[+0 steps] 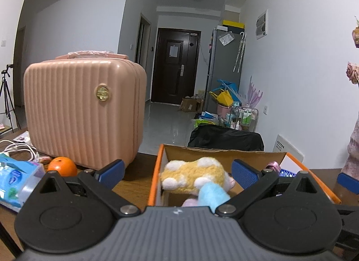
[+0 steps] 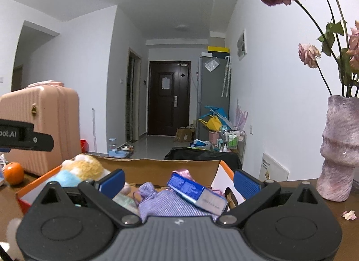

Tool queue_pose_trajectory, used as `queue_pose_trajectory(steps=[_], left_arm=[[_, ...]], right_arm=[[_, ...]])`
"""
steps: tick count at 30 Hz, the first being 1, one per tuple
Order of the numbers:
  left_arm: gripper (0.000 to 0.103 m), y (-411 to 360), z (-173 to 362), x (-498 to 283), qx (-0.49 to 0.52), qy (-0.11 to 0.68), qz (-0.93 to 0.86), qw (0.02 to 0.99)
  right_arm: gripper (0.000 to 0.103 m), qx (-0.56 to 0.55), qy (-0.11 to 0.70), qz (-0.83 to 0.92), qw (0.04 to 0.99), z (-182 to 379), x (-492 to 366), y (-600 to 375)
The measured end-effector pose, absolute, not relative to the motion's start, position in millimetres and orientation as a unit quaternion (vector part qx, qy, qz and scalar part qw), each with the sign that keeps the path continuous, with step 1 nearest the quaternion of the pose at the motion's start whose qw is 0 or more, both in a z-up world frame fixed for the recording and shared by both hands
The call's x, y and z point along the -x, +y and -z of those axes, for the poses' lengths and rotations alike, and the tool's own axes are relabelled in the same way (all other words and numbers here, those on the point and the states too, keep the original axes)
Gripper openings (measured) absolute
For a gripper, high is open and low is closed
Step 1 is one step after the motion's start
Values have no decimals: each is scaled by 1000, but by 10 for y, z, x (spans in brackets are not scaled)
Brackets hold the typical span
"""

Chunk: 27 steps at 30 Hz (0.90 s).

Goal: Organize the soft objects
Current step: 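Move both tools back toward the white sponges on the table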

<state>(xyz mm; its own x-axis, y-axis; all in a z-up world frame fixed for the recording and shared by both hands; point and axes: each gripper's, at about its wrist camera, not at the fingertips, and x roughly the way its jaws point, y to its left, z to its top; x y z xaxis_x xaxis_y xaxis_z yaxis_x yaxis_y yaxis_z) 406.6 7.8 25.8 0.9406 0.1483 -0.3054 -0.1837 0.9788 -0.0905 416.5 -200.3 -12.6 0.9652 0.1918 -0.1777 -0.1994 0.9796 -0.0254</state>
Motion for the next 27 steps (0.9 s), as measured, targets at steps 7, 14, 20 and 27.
queue_pose_trajectory(steps=[7,14,20,27], left_arm=[[103,188,-213,-3797,44,156,-82,983],[103,286,-159,-3540,35,166,-84,982],[103,338,-121,-3320,27,177,-81,981],[103,368,-71,-3074,20,193,-73,978]], right_arm=[[103,39,81,-111,990,154,-3900,-1994],[103,48,81,-119,988,168,-3643,-2016],[103,53,86,-126,987,189,-3394,-2016],[103,55,96,-128,986,212,-3138,-2025]])
